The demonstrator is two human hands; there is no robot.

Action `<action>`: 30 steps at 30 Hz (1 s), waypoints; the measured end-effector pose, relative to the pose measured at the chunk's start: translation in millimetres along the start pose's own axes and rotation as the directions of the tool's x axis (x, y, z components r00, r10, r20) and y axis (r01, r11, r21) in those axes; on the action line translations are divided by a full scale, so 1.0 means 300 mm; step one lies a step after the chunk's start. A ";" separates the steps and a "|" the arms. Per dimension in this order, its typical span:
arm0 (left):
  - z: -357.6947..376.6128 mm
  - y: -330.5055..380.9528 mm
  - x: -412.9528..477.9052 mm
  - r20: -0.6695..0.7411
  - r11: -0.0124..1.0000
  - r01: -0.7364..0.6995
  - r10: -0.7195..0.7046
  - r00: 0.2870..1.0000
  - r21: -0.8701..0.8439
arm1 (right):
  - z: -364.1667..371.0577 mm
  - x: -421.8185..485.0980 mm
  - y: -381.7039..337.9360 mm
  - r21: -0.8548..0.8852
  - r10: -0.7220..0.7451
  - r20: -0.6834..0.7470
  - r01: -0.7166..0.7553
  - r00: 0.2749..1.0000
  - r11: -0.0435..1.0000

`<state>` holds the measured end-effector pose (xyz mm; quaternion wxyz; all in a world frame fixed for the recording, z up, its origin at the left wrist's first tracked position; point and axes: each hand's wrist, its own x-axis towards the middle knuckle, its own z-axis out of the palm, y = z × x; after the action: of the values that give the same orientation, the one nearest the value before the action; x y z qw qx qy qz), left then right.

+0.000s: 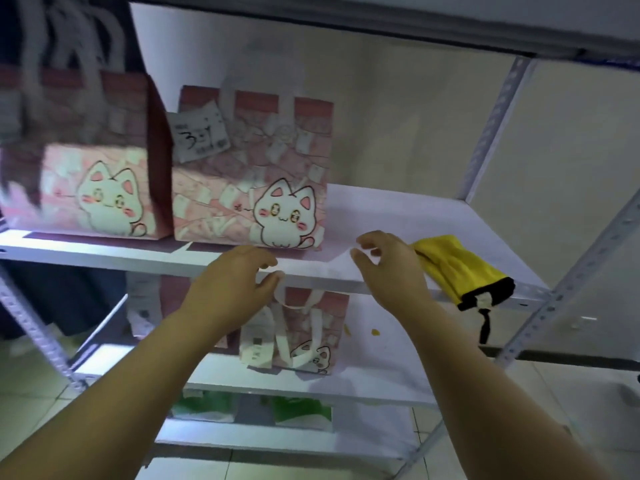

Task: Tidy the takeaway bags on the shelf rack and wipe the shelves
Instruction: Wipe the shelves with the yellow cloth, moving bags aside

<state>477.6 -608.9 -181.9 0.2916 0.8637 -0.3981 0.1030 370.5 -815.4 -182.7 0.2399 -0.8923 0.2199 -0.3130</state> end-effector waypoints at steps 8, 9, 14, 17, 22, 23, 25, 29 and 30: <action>-0.109 -0.180 0.025 -0.211 0.955 0.297 -0.287 0.935 0.019 | 0.136 0.099 -0.078 0.068 0.009 0.103 -0.016 0.995 0.998; -0.112 -0.195 0.038 -0.228 0.944 0.328 -0.316 0.921 0.020 | 0.148 0.114 -0.085 0.075 0.018 0.113 -0.027 0.993 0.997; -0.096 -0.246 0.117 -0.190 0.902 0.431 -0.419 0.888 0.023 | 0.181 0.178 -0.099 0.108 0.027 0.175 -0.047 0.984 0.993; -0.072 -0.244 0.162 -0.168 0.881 0.471 -0.472 0.865 -0.050 | 0.182 0.209 -0.089 0.141 0.034 0.199 -0.063 0.979 0.988; -0.029 -0.223 0.208 -0.232 0.878 0.479 -0.468 0.853 -0.010 | 0.153 0.251 -0.030 0.158 0.089 0.152 -0.113 0.984 0.981; -0.020 -0.214 0.218 -0.230 0.890 0.455 -0.446 0.865 -0.014 | 0.141 0.260 -0.013 0.168 0.107 0.136 -0.129 0.985 0.977; 0.003 -0.190 0.242 -0.216 0.916 0.400 -0.397 0.892 -0.030 | 0.115 0.278 0.020 0.169 0.135 0.094 -0.149 0.986 0.974; 0.061 -0.132 0.304 -0.210 0.953 0.297 -0.304 0.929 -0.067 | 0.062 0.317 0.092 0.148 0.199 0.028 -0.201 0.980 0.968; 0.076 -0.119 0.322 -0.207 0.957 0.280 -0.289 0.935 -0.075 | 0.050 0.327 0.110 0.145 0.219 0.024 -0.220 0.975 0.965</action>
<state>567.0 -664.4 -175.9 0.3637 0.8893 -0.2371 0.1438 441.9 -890.2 -167.2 0.3391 -0.8436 0.2928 -0.2962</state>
